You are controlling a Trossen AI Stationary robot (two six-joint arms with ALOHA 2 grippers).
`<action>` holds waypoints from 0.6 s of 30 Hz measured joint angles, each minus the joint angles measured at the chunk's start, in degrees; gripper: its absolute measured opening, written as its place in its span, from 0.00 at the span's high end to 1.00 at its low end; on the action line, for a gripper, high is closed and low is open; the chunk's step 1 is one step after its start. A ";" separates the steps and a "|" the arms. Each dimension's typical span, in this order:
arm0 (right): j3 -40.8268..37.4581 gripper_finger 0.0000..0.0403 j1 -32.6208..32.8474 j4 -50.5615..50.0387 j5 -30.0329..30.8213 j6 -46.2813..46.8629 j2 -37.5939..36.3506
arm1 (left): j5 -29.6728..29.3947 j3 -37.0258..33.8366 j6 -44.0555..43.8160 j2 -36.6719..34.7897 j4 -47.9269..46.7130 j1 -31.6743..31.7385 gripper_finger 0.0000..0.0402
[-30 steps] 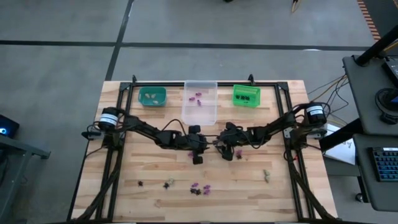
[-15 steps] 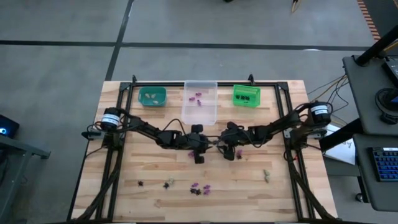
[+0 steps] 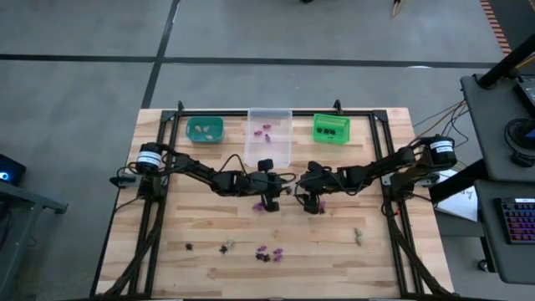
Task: Sort Halloween decoration
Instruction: Put the black spider toy into the green bin
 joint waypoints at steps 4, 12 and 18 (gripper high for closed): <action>0.00 0.48 0.00 -0.34 0.02 1.40 0.00 | 0.82 -0.45 0.00 0.00 -1.28 -0.37 0.97; 0.00 0.81 0.00 -0.25 1.46 -0.02 0.33 | 2.00 -0.46 0.00 0.00 -1.29 -0.24 1.00; -0.21 0.96 0.00 0.29 1.51 -1.67 0.33 | 2.10 0.47 -0.20 3.79 0.25 -0.27 1.00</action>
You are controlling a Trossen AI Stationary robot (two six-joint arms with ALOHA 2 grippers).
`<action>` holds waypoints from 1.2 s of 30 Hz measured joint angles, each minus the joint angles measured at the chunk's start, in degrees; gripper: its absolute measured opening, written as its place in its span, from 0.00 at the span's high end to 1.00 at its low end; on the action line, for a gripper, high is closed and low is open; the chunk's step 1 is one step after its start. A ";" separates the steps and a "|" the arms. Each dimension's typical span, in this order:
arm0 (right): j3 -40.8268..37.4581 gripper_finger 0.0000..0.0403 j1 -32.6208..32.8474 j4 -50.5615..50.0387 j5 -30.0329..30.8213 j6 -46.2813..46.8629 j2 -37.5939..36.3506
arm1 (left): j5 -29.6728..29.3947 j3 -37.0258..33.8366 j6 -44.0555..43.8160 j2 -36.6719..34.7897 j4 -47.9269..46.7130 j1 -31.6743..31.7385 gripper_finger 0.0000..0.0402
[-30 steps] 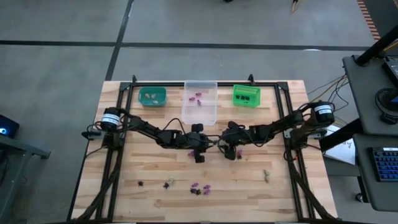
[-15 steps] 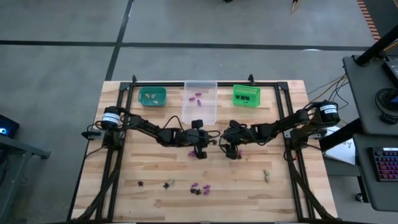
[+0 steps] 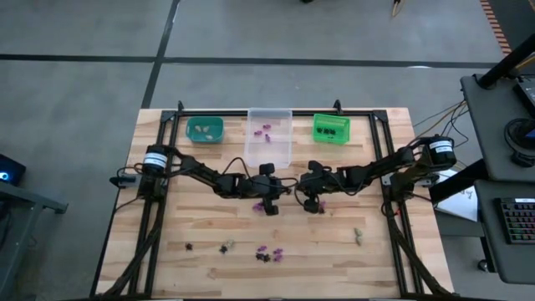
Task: Sort Halloween decoration
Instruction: Put the black spider toy into the green bin
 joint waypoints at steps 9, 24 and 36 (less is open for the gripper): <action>-0.75 0.97 0.00 0.38 0.00 2.46 0.00 | -0.34 0.71 -0.17 2.10 -1.30 0.09 1.00; -2.74 0.97 0.02 9.73 0.02 4.53 6.50 | -0.76 0.73 -1.28 4.32 -1.02 0.11 1.00; -1.76 0.97 0.02 14.06 0.45 6.29 10.96 | -0.80 0.73 -1.37 4.32 -1.30 0.11 1.00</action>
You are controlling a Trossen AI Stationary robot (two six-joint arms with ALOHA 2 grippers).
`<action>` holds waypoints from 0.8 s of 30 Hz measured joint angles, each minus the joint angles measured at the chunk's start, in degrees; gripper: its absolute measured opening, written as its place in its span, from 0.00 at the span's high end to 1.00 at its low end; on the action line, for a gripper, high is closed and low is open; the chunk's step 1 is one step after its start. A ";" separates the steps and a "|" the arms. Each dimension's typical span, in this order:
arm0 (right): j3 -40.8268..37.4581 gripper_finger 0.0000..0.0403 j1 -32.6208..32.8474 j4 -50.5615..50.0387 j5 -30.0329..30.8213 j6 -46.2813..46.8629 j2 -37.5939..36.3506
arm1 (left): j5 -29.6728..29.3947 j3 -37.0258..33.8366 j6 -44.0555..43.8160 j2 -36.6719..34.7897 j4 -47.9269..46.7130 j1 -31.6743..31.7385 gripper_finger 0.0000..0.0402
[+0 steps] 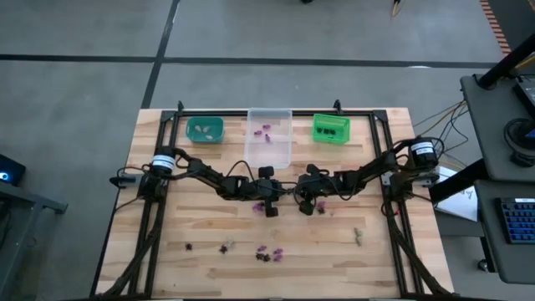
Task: Sort Halloween decoration
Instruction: Put the black spider toy into the green bin
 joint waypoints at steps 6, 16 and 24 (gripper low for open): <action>-0.15 0.97 -0.04 -3.25 -0.72 -0.79 -3.89 | 0.37 -0.07 0.07 -2.16 -2.21 -0.20 1.00; -0.11 0.97 -0.02 -7.22 -0.49 -0.82 -7.55 | 0.44 -0.11 1.40 -1.87 0.02 -0.07 1.00; -0.11 0.96 -0.02 -6.87 -0.55 -0.07 -7.52 | 0.24 -0.13 1.03 0.09 0.83 -0.04 1.00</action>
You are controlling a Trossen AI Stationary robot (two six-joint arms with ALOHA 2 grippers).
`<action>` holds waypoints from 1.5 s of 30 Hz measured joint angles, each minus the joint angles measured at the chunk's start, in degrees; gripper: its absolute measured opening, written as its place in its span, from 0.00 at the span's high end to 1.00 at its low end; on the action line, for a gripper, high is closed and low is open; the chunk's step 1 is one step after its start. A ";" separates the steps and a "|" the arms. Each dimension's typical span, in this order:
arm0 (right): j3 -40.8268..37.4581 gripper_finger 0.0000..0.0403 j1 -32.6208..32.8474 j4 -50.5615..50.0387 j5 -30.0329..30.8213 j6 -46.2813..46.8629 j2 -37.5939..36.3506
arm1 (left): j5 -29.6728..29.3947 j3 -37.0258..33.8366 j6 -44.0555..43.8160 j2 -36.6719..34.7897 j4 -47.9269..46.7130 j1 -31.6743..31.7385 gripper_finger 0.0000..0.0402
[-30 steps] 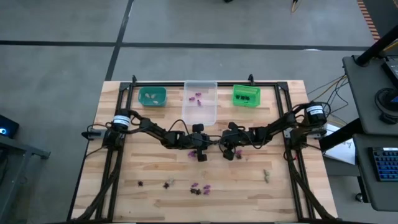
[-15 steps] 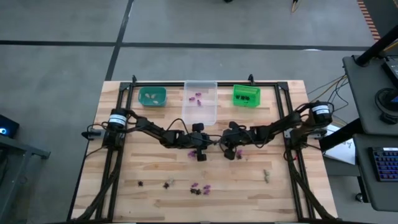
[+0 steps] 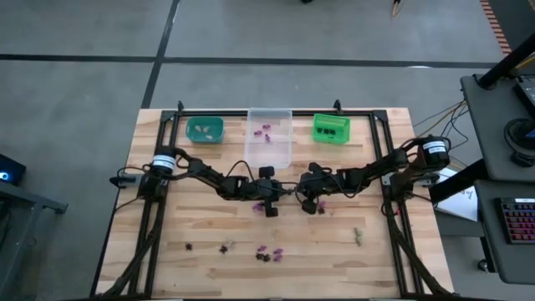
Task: Sort Halloween decoration
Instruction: Put the black spider toy into the green bin
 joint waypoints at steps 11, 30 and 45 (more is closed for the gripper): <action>0.00 0.58 0.02 0.85 0.05 -0.69 0.00 | -0.22 0.13 -0.98 0.95 0.31 0.02 1.00; 0.57 0.42 0.17 6.93 0.23 -2.15 11.23 | -0.08 0.09 -1.20 1.13 1.05 0.04 1.00; 0.59 0.68 0.15 6.86 -0.58 -3.46 8.13 | 0.43 -0.13 -2.49 -0.70 -0.30 -0.10 1.00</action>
